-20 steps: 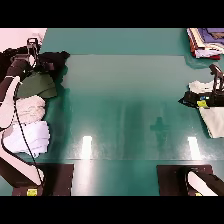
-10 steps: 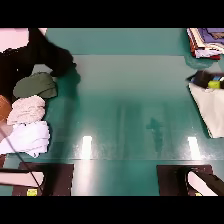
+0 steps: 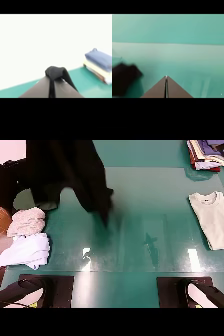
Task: Fold the shirts.
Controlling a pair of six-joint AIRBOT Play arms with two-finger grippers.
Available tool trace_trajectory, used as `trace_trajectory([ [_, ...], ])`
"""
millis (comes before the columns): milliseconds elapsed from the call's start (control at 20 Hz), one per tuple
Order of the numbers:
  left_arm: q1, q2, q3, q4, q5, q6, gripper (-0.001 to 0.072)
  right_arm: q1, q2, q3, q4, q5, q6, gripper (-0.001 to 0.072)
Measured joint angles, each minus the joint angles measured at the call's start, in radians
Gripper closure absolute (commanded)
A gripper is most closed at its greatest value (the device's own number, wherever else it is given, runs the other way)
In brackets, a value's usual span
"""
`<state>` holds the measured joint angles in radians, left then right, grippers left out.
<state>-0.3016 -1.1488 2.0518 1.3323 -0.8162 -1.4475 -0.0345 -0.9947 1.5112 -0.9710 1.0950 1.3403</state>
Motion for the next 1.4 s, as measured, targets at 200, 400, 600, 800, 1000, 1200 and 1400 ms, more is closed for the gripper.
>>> trace_trajectory([
  [200,-0.018,0.012,-0.142,0.141,-0.216,-0.012,0.068,0.0,0.0,-0.016,0.001,0.054,-0.005,0.0692],
  [400,-0.023,0.015,-0.385,0.328,-0.4,-0.037,0.068,0.001,-0.002,-0.127,0.002,0.095,-0.006,0.0686],
  [600,-0.024,0.016,-0.62,0.407,-0.423,-0.045,0.0679,0.051,-0.035,-0.282,0.003,0.117,-0.007,0.026],
  [800,-0.024,0.018,-0.721,0.434,-0.409,-0.048,0.0679,0.207,-0.156,-0.406,0.006,0.102,-0.007,0.026],
  [1000,-0.024,0.019,-0.749,0.443,-0.403,-0.048,0.0679,0.418,-0.328,-0.451,0.046,0.045,-0.037,0.026],
  [1200,-0.024,0.019,-0.757,0.447,-0.399,-0.048,0.0679,0.594,-0.492,-0.421,0.127,0.011,-0.085,0.026],
  [1400,-0.024,0.019,-0.759,0.448,-0.397,-0.048,0.0679,0.692,-0.621,-0.319,0.153,-0.01,-0.101,0.0358],
])
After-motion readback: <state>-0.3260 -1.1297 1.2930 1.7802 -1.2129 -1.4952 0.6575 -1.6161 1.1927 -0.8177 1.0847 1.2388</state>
